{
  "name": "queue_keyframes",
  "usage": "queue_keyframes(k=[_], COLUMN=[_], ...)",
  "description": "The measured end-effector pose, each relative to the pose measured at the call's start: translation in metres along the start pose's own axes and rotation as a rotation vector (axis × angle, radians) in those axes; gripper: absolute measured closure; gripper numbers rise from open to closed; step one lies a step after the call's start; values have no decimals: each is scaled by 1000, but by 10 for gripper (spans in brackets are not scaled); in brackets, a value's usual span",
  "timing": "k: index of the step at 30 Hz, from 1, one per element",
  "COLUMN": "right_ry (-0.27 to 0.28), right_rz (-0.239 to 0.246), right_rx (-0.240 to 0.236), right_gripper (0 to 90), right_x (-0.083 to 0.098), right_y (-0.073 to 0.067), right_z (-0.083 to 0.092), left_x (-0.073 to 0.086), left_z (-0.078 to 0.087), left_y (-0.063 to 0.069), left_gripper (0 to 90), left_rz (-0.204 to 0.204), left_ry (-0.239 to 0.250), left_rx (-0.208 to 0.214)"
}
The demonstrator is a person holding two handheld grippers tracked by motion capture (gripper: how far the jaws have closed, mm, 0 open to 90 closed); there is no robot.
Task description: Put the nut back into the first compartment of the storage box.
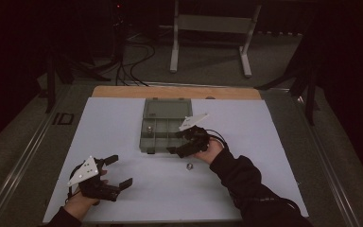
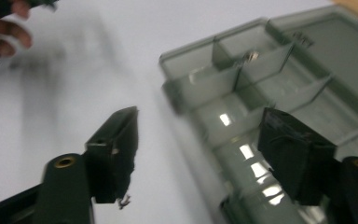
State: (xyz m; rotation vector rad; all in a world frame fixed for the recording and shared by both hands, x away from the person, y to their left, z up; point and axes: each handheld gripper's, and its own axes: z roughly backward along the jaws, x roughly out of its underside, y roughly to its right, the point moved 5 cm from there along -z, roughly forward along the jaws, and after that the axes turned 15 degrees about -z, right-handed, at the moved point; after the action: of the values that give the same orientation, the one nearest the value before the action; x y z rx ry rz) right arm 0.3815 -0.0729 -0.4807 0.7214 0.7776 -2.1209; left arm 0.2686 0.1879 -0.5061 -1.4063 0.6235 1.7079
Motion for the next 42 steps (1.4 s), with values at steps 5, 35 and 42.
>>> queue_keyframes(k=[5, 35, 42], right_ry=[-7, -111, -104], right_rz=[-5, 65, 46], right_rx=[-12, 83, 77], right_gripper=[369, 702, 702], right_x=[24, 92, 80], right_y=[1, 14, 14], right_z=[8, -6, 4], left_x=[0, 0, 0], left_z=[0, 0, -1], left_y=[-1, 0, 0], left_gripper=[4, 4, 4], left_rz=[8, -2, 0], left_ry=[3, 0, -1], left_rx=[-3, 1, 1])
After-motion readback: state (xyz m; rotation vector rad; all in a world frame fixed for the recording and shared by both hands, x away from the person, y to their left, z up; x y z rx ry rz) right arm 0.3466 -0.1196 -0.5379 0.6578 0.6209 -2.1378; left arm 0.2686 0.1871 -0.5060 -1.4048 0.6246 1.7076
